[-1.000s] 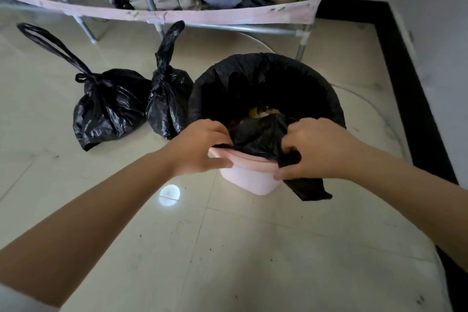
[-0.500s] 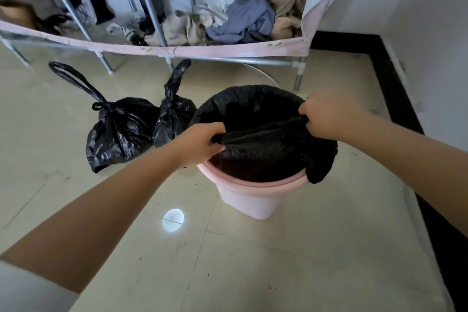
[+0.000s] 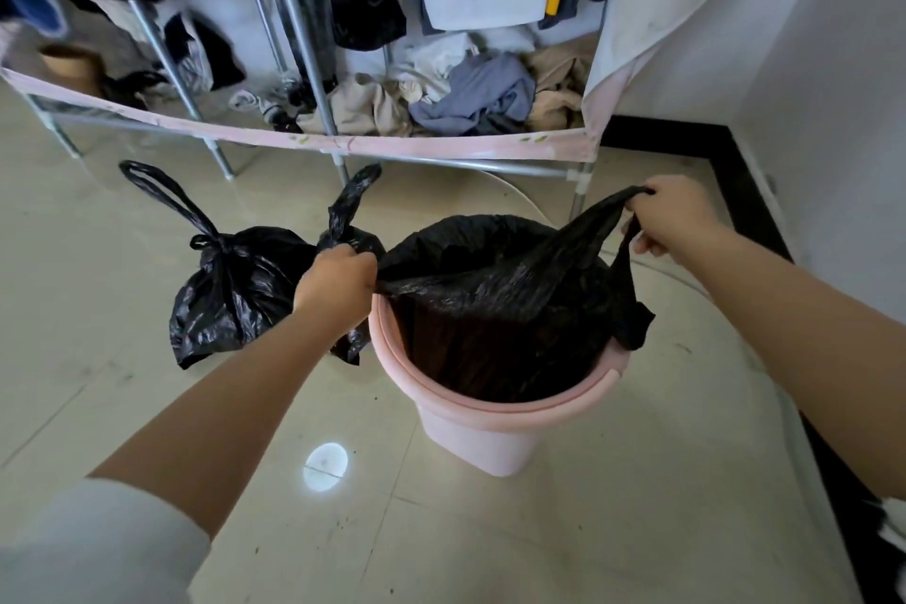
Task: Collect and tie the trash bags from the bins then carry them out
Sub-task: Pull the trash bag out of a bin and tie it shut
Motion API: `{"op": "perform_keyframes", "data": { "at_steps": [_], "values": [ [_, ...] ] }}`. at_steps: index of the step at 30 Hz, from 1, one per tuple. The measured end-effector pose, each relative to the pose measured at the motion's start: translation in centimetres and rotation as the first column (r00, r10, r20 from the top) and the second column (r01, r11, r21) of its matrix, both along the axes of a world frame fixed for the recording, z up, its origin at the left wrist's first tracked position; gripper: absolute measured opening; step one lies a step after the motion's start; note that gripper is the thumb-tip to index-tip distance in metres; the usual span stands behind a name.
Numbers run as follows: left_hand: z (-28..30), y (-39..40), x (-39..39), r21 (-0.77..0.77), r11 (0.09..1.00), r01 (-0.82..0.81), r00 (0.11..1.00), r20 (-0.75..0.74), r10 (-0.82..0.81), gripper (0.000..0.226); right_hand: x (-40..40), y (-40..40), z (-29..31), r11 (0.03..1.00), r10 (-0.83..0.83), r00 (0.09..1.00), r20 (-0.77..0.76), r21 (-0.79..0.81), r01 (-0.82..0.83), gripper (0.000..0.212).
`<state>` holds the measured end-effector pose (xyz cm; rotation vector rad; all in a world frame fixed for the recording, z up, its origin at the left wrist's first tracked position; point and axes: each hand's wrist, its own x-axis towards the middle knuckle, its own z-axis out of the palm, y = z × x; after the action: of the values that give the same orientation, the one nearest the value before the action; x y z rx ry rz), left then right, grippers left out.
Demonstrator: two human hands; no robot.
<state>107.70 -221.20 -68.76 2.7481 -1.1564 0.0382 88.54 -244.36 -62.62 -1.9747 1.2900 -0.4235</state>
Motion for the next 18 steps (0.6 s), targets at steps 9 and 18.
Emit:
{"op": "perform_keyframes", "data": {
  "at_steps": [9, 18],
  "values": [
    [-0.4, -1.0, 2.3, -0.112, 0.991, -0.073, 0.883, -0.468, 0.013, 0.033, -0.6, -0.7, 0.3, 0.987, 0.005, 1.0, -0.023, 0.162, -0.001, 0.029],
    [1.1, -4.6, 2.2, -0.238, 0.969, 0.059, 0.923, -0.358, -0.144, 0.018, 2.6, 0.8, 0.7, 0.927, 0.136, 0.887, -0.441, -0.258, -0.271, 0.018]
  ]
}}
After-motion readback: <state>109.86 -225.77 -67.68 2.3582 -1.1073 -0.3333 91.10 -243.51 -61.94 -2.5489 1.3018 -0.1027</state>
